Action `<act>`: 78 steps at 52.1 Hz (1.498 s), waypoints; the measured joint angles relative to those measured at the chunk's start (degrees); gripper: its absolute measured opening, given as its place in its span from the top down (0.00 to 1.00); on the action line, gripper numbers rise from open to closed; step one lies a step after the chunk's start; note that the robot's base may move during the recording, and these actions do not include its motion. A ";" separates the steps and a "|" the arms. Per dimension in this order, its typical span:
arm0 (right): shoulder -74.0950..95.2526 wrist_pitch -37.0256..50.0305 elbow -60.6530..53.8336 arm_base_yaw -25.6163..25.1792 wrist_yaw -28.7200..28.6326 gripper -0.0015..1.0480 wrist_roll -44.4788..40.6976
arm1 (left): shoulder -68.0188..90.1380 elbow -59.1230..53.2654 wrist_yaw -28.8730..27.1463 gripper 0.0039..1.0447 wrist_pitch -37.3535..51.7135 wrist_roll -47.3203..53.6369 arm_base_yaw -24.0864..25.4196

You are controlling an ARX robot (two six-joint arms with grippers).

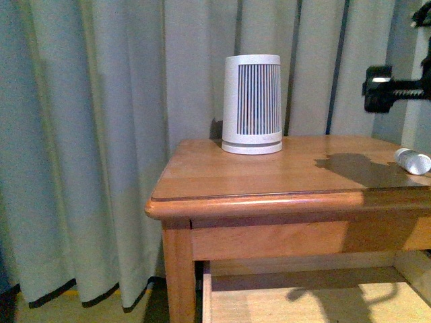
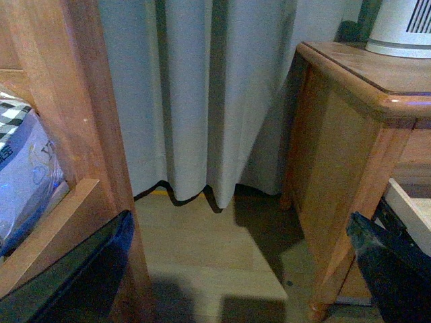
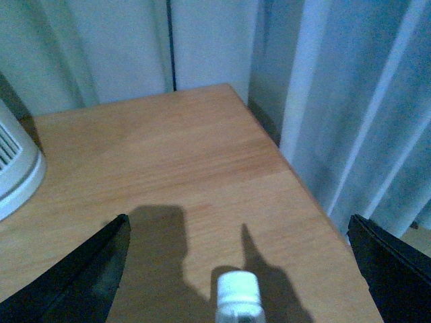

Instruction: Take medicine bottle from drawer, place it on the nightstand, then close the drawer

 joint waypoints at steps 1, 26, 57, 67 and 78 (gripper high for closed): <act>-2.05 -0.24 -1.31 0.00 0.28 0.07 0.15 | 0.00 0.00 0.00 0.06 0.00 0.00 0.00; -57.16 -21.29 -48.43 12.70 -3.23 0.07 10.62 | 0.00 0.00 0.00 0.06 0.00 0.00 0.00; -33.20 4.17 -63.87 15.43 -3.50 0.07 13.90 | 0.00 0.00 0.00 0.06 0.00 0.00 0.00; -16.92 19.80 -61.13 10.64 -3.61 0.07 8.28 | 0.00 0.00 0.02 0.06 0.00 0.00 0.00; 0.90 32.57 -48.92 4.55 -3.41 0.07 1.07 | 0.00 0.00 0.02 0.06 0.00 0.00 0.00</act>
